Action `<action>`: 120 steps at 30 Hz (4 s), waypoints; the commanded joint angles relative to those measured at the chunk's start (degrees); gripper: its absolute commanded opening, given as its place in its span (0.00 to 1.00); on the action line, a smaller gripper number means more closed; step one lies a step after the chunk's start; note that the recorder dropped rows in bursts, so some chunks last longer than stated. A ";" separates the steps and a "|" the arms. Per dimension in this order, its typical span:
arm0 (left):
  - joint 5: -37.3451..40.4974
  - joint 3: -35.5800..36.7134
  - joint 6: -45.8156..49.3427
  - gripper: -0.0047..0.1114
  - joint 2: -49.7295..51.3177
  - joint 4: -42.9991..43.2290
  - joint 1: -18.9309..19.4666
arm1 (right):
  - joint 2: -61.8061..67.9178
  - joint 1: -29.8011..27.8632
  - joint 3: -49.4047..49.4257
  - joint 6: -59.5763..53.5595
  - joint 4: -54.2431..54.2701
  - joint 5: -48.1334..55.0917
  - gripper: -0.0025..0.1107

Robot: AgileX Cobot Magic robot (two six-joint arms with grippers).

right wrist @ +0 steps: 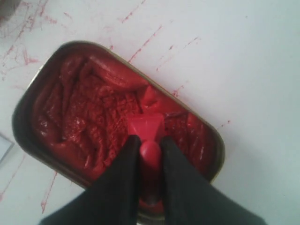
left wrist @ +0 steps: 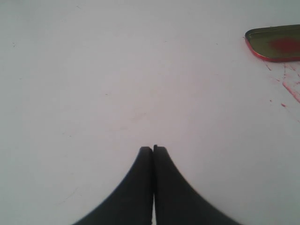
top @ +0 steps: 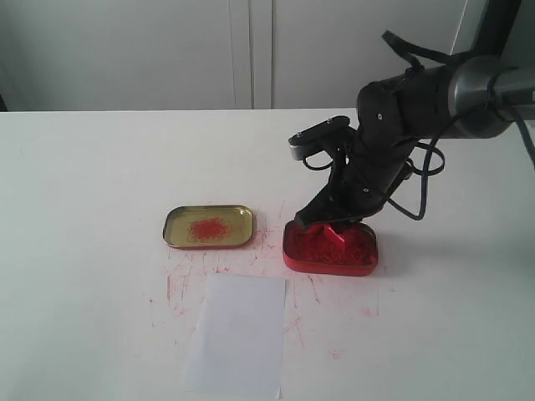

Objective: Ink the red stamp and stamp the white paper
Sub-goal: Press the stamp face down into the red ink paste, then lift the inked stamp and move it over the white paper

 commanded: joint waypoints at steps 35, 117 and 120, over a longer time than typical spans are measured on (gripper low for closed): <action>-0.16 0.25 -0.14 0.04 -0.25 0.02 0.11 | 9.43 -0.28 2.36 -6.72 4.32 -1.30 0.02; -0.16 0.25 -0.14 0.04 -0.25 0.02 0.11 | -7.02 -1.94 0.30 -8.68 25.96 4.90 0.02; -0.16 0.25 -0.14 0.04 -0.25 0.02 0.11 | -8.07 0.42 0.30 -8.82 25.74 5.39 0.02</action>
